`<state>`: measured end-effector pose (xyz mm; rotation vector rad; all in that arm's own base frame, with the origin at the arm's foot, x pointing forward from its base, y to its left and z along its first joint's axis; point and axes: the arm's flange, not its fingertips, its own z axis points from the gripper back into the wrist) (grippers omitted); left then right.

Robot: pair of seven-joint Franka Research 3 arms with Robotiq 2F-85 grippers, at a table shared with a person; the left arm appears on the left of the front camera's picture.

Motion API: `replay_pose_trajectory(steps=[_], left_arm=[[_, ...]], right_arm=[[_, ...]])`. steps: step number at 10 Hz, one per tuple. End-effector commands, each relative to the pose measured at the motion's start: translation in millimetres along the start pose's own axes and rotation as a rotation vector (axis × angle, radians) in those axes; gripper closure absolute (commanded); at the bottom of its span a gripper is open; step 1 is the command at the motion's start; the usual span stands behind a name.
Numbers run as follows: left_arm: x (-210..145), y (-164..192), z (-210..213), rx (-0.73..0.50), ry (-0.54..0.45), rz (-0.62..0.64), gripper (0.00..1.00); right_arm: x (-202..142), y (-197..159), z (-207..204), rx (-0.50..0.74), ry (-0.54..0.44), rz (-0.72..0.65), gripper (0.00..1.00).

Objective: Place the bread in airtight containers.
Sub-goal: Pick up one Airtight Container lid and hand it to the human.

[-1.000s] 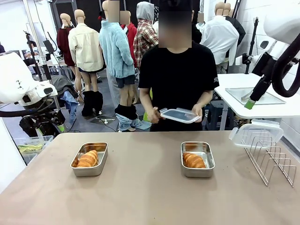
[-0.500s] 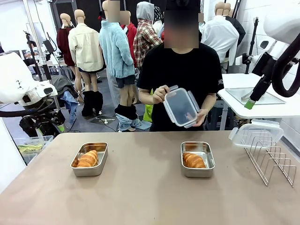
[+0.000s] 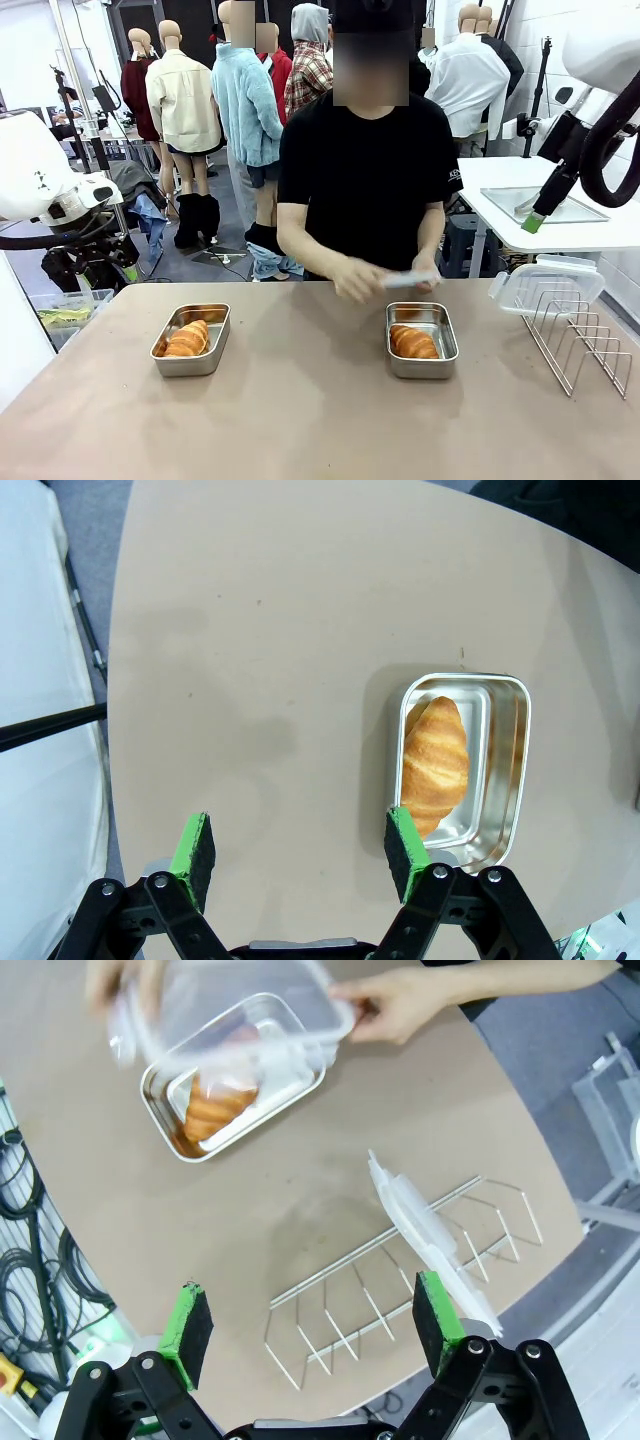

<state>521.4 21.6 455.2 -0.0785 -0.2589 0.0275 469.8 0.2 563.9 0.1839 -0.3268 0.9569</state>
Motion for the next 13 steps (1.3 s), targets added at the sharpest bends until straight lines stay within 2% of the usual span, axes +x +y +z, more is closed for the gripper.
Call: replay_pose_trajectory(steps=[1,13], left_arm=[[-0.3,0.5,2.0,0.002,-0.004,0.001,0.12],[-0.3,0.5,2.0,0.002,-0.004,0.001,0.12]], right_arm=[[0.8,-0.4,1.2,-0.006,0.003,-0.001,0.0],[0.8,-0.4,1.2,-0.006,0.003,-0.001,0.0]])
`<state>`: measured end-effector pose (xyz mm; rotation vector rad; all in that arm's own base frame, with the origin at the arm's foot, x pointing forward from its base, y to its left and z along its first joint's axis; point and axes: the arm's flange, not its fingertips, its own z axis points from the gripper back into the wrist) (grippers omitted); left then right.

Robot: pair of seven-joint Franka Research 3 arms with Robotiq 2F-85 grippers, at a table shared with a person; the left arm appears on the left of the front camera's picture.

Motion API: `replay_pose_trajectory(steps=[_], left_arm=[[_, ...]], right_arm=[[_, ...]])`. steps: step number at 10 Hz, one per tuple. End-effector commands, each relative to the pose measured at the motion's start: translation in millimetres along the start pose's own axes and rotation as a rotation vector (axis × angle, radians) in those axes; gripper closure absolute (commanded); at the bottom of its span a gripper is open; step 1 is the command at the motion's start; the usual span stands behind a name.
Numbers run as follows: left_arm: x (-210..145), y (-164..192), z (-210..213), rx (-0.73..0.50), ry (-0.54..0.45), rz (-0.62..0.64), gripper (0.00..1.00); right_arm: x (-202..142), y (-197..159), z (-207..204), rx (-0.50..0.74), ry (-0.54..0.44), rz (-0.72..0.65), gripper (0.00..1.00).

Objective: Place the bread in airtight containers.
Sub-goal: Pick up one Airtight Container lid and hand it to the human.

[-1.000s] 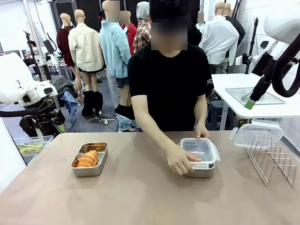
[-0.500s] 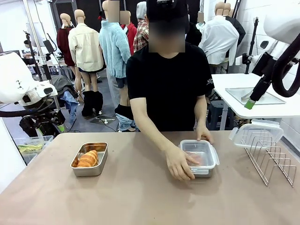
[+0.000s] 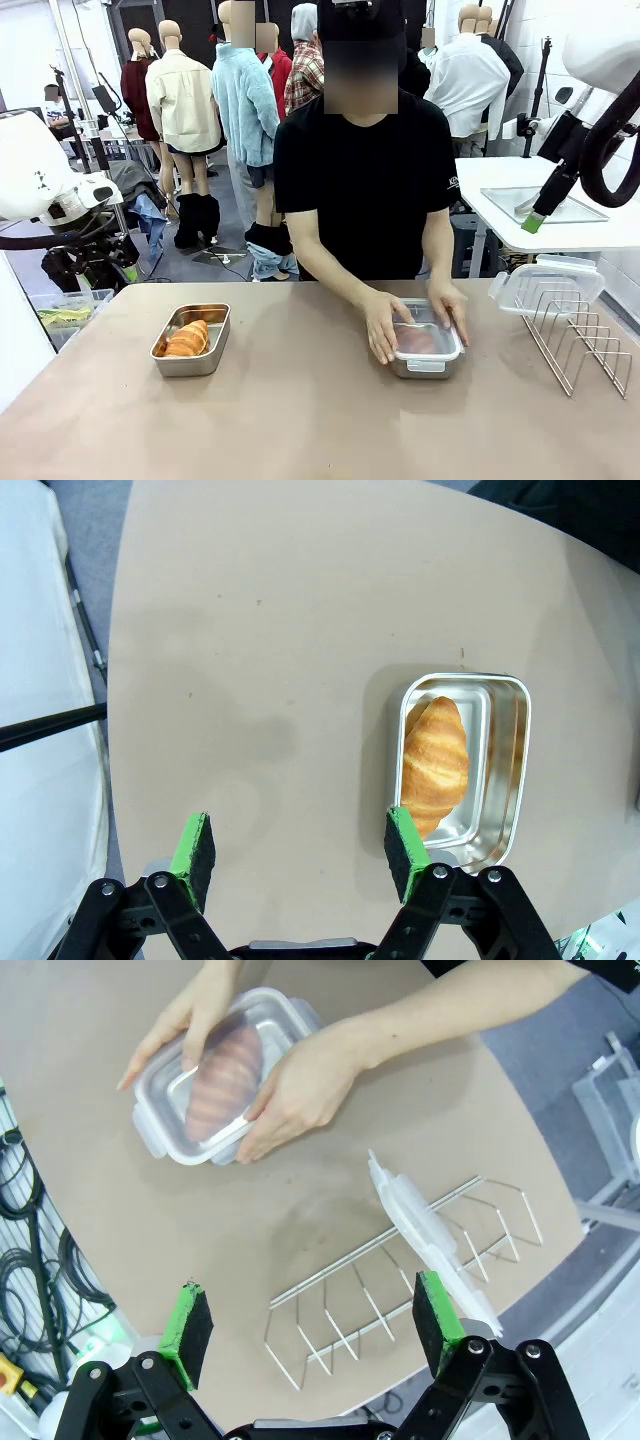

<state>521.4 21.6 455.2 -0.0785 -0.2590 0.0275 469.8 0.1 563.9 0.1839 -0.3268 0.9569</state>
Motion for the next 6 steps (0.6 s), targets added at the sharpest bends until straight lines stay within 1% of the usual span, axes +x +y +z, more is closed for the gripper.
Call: replay_pose_trajectory(steps=[1,6], left_arm=[[-0.3,0.5,2.0,0.002,-0.004,0.001,0.12],[-0.3,0.5,2.0,0.002,-0.004,0.001,0.12]], right_arm=[[0.8,-0.4,1.2,-0.006,0.003,-0.001,0.0],[0.8,-0.4,1.2,-0.006,0.003,-0.001,0.0]])
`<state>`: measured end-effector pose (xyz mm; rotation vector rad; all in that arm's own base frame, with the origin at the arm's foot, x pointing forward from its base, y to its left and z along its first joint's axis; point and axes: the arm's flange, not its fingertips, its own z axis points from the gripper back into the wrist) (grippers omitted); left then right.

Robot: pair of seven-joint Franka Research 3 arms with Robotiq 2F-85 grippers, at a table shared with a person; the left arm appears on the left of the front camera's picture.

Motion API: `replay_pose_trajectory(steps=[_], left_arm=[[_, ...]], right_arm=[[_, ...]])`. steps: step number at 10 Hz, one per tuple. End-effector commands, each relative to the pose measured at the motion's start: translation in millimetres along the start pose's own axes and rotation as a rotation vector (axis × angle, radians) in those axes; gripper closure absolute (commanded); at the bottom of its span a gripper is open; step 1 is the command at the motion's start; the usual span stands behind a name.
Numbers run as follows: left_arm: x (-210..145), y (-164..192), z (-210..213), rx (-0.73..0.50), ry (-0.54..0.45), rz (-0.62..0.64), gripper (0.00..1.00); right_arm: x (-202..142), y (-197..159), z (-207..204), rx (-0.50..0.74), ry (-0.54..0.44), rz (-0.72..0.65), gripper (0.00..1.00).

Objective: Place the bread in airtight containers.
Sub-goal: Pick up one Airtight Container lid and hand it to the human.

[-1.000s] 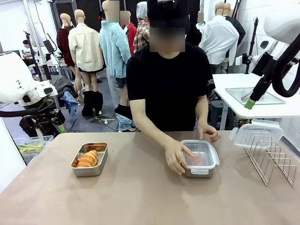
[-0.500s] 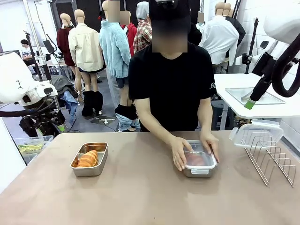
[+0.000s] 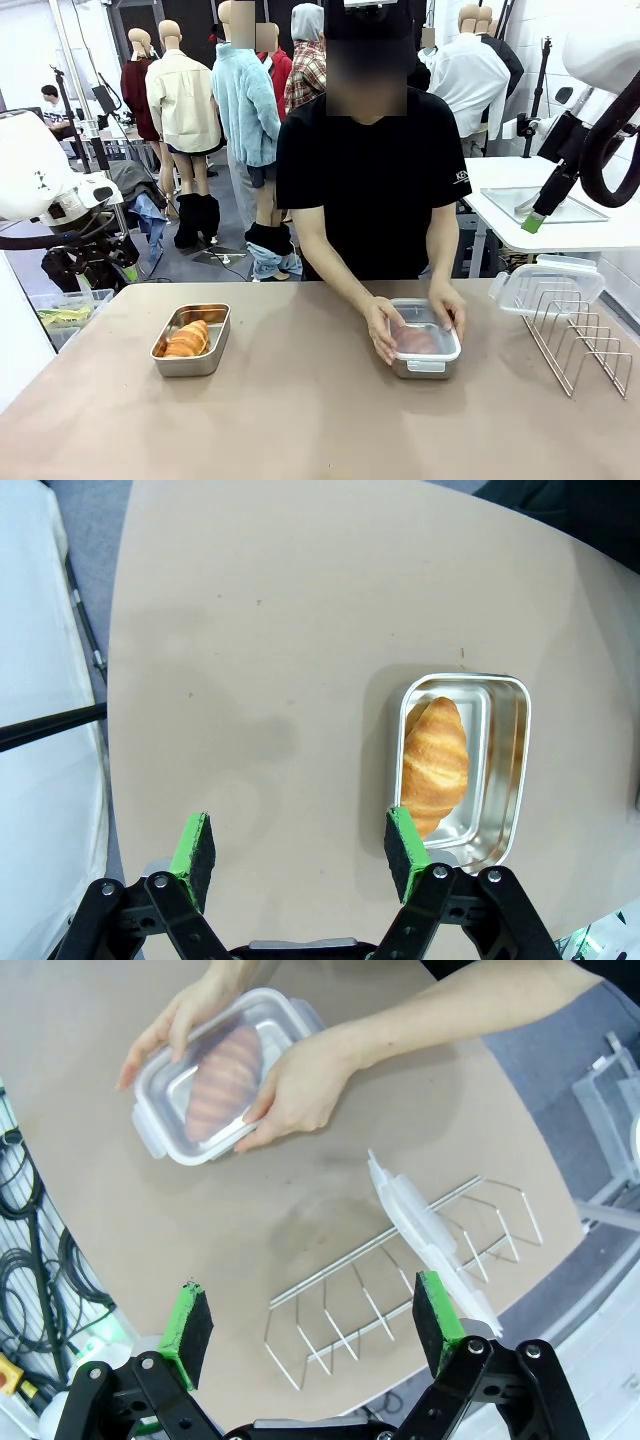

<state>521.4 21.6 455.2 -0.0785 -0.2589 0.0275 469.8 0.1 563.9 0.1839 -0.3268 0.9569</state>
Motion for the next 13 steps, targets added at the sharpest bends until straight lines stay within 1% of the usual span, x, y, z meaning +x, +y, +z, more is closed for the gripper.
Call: replay_pose_trajectory(steps=[1,13], left_arm=[[-0.3,0.5,2.0,0.002,-0.004,0.001,0.12],[-0.3,0.5,2.0,0.002,-0.004,0.001,0.12]], right_arm=[[0.8,-0.4,1.2,-0.006,0.003,-0.001,0.0],[0.8,-0.4,1.2,-0.006,0.003,-0.001,0.0]])
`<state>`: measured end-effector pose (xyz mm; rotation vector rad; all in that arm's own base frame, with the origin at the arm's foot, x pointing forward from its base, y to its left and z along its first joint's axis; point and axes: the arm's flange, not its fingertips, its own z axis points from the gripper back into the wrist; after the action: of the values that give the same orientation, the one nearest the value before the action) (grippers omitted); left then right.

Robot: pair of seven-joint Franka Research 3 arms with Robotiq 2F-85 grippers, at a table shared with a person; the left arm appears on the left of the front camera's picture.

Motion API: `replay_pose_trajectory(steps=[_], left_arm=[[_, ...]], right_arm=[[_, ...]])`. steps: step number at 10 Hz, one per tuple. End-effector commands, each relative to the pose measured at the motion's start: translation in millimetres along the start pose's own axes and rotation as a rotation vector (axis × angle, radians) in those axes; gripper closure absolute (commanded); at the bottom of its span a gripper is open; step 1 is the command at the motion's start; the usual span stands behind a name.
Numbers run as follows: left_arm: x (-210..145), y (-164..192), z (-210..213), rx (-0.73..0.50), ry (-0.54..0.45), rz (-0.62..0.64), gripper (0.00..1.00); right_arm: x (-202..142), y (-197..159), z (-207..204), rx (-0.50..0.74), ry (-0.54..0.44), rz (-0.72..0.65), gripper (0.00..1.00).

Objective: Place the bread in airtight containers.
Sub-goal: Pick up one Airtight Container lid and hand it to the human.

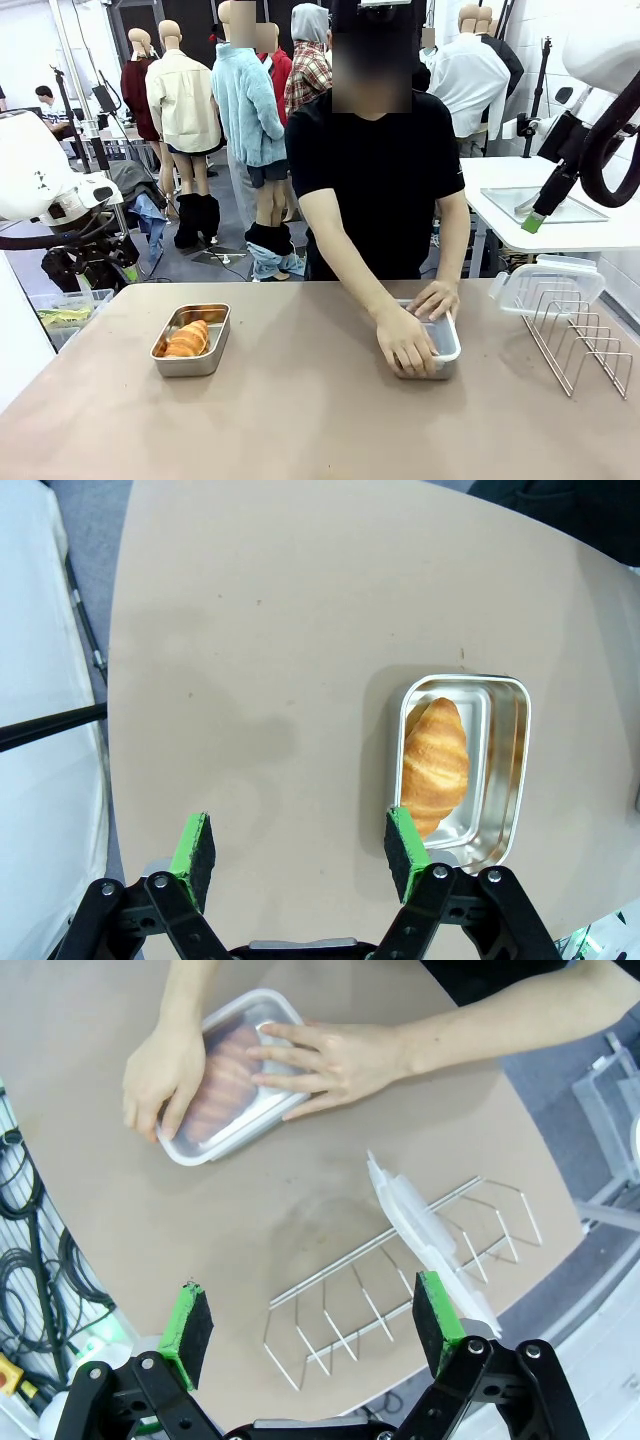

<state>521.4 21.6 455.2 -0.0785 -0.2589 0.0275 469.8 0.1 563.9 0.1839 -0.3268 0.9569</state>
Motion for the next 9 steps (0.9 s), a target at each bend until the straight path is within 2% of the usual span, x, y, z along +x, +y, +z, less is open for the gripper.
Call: replay_pose_trajectory(steps=[1,9], left_arm=[[-0.3,0.5,2.0,0.002,-0.004,0.001,0.12],[-0.3,0.5,2.0,0.002,-0.004,0.001,0.12]], right_arm=[[0.8,-0.4,1.2,-0.006,0.003,-0.001,0.0],[0.8,-0.4,1.2,-0.006,0.003,-0.001,0.0]])
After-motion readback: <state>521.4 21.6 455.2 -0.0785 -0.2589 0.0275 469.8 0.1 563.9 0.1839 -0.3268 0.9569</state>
